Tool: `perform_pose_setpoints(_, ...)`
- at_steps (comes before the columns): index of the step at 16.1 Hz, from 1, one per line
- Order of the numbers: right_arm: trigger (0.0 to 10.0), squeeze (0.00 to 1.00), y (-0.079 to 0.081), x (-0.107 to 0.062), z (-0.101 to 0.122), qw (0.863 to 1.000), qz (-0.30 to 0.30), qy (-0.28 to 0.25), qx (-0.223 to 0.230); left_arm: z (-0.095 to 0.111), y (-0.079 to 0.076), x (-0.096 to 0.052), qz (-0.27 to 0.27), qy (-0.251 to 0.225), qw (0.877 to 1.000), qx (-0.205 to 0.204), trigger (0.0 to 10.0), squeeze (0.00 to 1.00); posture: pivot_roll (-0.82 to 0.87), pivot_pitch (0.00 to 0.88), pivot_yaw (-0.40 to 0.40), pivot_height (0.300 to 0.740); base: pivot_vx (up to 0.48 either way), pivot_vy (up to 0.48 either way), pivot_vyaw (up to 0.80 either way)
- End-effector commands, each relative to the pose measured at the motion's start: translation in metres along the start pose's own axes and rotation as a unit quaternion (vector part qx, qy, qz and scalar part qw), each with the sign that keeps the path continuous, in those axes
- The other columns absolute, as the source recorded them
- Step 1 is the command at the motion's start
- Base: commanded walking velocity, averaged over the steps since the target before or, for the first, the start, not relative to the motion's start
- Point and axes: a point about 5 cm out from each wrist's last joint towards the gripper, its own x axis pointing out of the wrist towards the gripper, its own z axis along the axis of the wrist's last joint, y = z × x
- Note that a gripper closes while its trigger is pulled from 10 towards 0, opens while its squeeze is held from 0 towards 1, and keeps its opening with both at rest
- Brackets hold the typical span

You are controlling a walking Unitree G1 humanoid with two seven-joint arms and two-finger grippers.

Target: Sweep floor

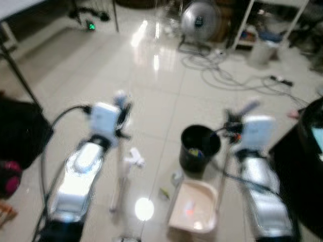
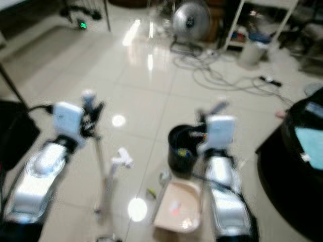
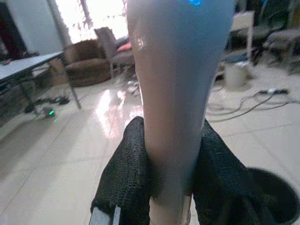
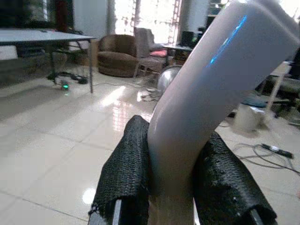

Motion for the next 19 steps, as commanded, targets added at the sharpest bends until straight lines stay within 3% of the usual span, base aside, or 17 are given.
perform_pose_setpoints(1, 10.0, 0.0, -0.008, 0.002, 0.004, 1.0, -0.008, -0.014, -0.005, 0.007, -0.006, 0.003, -0.009, -0.01, 1.0, 0.005, 10.0, 0.0, 0.05, 0.098, -0.017, 0.74, 0.27, 0.0, 0.0)
perform_pose_setpoints(5, 10.0, 0.0, -0.019, 0.003, 0.001, 1.0, -0.014, -0.011, -0.018, -0.002, -0.005, -0.005, 0.003, 0.005, 1.0, -0.003, 10.0, 0.0, 0.05, 0.107, -0.039, 0.74, 0.0, 0.0, 0.0)
perform_pose_setpoints(8, 10.0, 0.0, -0.023, 0.003, -0.009, 0.999, -0.016, 0.006, -0.039, -0.004, -0.01, 0.001, 0.003, 0.005, 1.0, 0.0, 10.0, 0.0, 0.04, 0.13, -0.031, 0.74, 0.0, 0.0, 0.0)
perform_pose_setpoints(10, 10.0, 0.0, -0.033, 0.004, -0.016, 0.997, -0.042, 0.014, -0.064, -0.007, -0.022, 0.014, -0.014, 0.004, 1.0, -0.011, 10.0, 0.0, 0.04, 0.167, -0.002, 0.74, 0.0, 0.0, 0.0)
perform_pose_setpoints(14, 10.0, 0.0, -0.041, 0.011, -0.015, 0.992, -0.062, -0.016, -0.104, -0.005, -0.028, 0.028, -0.014, -0.026, 0.998, -0.051, 10.0, 0.0, 0.07, 0.283, 0.024, 0.74, 0.0, 0.0, 0.0)
perform_pose_setpoints(19, 10.0, 0.0, -0.033, 0.031, -0.002, 0.986, -0.06, -0.106, -0.117, 0.001, -0.016, 0.046, -0.002, -0.084, 0.996, -0.039, 10.0, 0.0, 0.12, 0.411, 0.07, 0.74, 0.0, 0.0, 0.0)
